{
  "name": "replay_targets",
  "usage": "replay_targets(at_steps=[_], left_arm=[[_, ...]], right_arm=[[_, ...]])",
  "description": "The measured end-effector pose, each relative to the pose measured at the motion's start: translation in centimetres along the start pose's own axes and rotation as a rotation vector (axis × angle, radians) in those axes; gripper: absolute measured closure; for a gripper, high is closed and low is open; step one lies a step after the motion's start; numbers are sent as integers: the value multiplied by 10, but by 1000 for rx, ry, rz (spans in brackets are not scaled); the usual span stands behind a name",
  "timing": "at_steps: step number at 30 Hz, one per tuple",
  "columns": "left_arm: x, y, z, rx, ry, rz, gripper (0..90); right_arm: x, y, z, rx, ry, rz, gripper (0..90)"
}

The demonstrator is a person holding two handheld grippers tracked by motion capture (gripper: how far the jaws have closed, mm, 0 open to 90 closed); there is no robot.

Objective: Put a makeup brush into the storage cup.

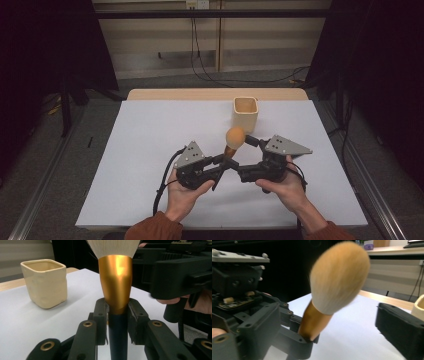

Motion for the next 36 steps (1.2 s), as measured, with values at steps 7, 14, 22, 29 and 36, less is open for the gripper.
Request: replay_targets(at_steps=[7, 14, 22, 29, 36], left_arm=[[0, 0, -1, 1, 1, 5, 717], [-1, 0, -1, 7, -7, 17, 717], [-3, 0, 0, 8, -16, 23, 717], [-5, 0, 1, 9, -25, 41, 717], [-6, 0, 1, -5, -32, 35, 715]], right_arm=[[-4, 1, 3, 10, -9, 44, 259], [-8, -3, 5, 60, -23, 51, 429], [-9, -6, 5, 107, -20, 80, 625], [-12, -7, 6, 121, -34, 105, 654], [-13, -8, 6, 121, -44, 96, 662]])
Point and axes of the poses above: each handheld gripper's, and its own axes: z roughly forward along the jaws, x roughly out of its top, y roughly to its right, the point moved 8 cm from there along z, roughly forward along the jaws, and after that the axes turned 1 degree about y, right-handed, at the moved point
